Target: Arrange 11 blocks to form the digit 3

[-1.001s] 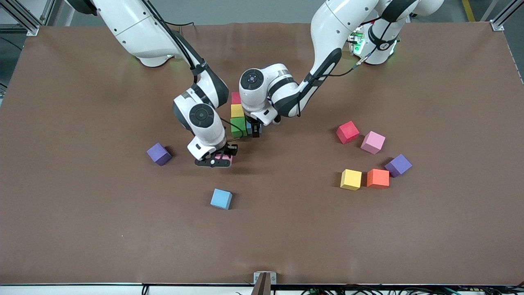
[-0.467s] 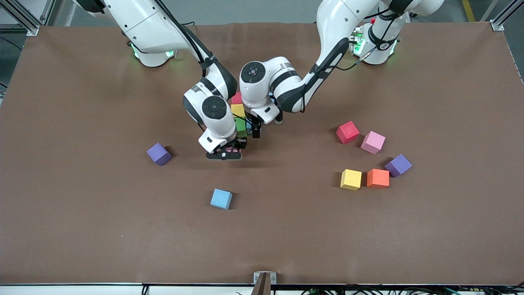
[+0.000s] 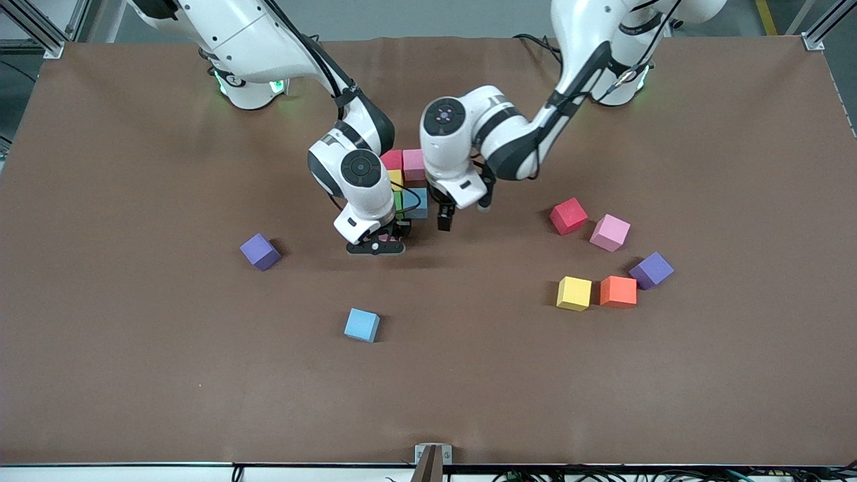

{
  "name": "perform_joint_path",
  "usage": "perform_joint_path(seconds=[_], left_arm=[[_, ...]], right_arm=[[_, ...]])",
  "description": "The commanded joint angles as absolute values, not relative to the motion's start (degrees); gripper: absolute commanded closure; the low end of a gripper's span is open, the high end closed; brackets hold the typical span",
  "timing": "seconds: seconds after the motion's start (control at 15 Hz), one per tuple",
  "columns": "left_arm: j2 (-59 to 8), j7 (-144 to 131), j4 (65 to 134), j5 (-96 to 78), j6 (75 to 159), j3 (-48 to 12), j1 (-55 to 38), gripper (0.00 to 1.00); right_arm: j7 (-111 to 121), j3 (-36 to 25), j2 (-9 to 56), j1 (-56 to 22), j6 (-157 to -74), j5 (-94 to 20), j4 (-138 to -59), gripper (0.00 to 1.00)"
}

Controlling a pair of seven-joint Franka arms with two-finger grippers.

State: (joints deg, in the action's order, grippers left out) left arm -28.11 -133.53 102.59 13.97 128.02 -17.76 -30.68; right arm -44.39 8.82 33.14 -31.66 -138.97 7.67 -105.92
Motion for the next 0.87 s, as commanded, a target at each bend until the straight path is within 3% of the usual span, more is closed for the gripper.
perform_joint_path(seconds=[0.0, 0.53, 0.8], left_arm=[[-22.0, -126.1, 108.8, 13.6, 127.8, -18.7, -26.8, 0.00], [-11.9, -95.0, 123.0, 13.6, 128.8, -19.0, -17.2, 0.00], [-8.4, -83.8, 131.2, 13.7, 136.9, -19.0, -11.7, 0.00]], right_arm=[[-45.3, 8.7, 32.8, -33.0, -139.4, 6.9, -107.1, 0.95], [-45.0, 8.7, 32.9, -33.8, -139.1, 6.9, -107.1, 0.95], [-45.2, 8.7, 32.9, -33.8, -138.6, 6.9, -107.1, 0.95]])
